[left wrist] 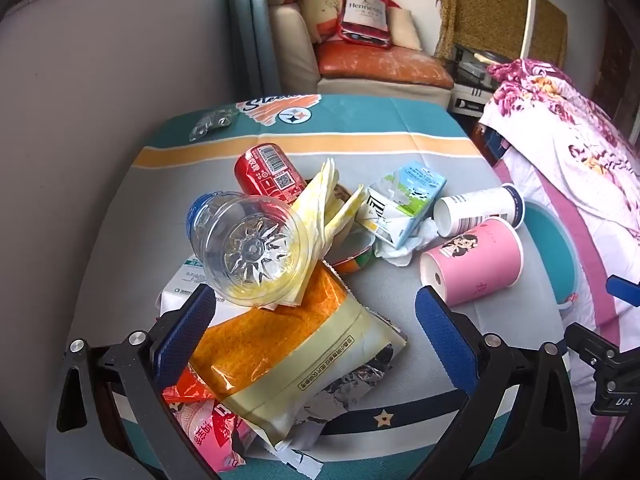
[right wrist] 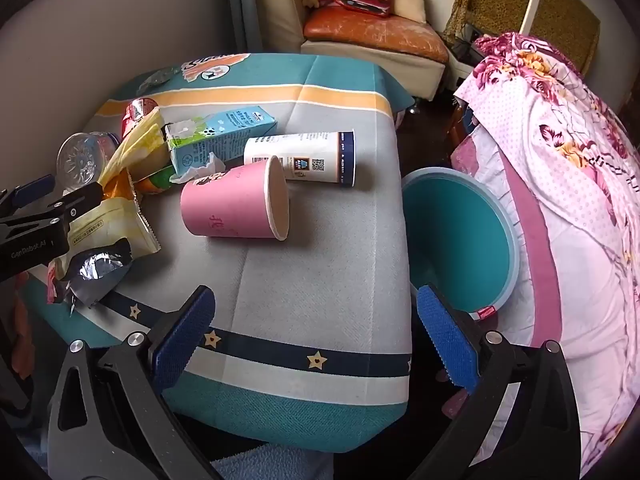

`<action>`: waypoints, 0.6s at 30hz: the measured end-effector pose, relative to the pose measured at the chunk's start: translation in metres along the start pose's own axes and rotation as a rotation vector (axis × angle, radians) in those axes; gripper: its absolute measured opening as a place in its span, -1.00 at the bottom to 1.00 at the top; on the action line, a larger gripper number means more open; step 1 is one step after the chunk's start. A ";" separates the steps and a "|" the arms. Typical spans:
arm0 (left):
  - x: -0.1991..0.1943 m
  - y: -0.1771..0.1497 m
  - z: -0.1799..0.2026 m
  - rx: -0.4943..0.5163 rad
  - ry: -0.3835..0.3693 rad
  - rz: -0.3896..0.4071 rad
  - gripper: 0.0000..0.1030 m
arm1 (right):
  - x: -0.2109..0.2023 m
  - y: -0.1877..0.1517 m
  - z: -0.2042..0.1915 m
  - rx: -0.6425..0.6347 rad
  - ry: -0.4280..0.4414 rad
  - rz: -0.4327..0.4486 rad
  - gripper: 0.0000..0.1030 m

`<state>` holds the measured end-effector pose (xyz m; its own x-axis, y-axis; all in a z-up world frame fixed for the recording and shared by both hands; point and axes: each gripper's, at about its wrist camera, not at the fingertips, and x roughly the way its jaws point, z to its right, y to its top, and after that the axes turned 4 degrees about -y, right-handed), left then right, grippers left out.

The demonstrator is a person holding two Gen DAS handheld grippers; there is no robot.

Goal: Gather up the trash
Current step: 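Move both tools toward the pink cup and white-and-blue cup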

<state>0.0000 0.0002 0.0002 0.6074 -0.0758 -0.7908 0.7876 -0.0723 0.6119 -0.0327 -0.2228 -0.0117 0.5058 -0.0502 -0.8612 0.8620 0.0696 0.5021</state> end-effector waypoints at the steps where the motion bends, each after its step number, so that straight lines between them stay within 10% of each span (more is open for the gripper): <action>1: 0.000 0.000 0.000 -0.001 -0.001 0.000 0.95 | 0.000 0.000 0.000 0.001 -0.001 0.001 0.88; 18: -0.008 0.002 -0.008 -0.019 -0.019 -0.005 0.95 | -0.004 0.004 0.001 -0.001 -0.006 -0.001 0.88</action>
<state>-0.0022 0.0088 0.0076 0.6014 -0.0942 -0.7934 0.7926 -0.0541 0.6073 -0.0315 -0.2232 -0.0060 0.5052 -0.0563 -0.8612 0.8624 0.0708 0.5013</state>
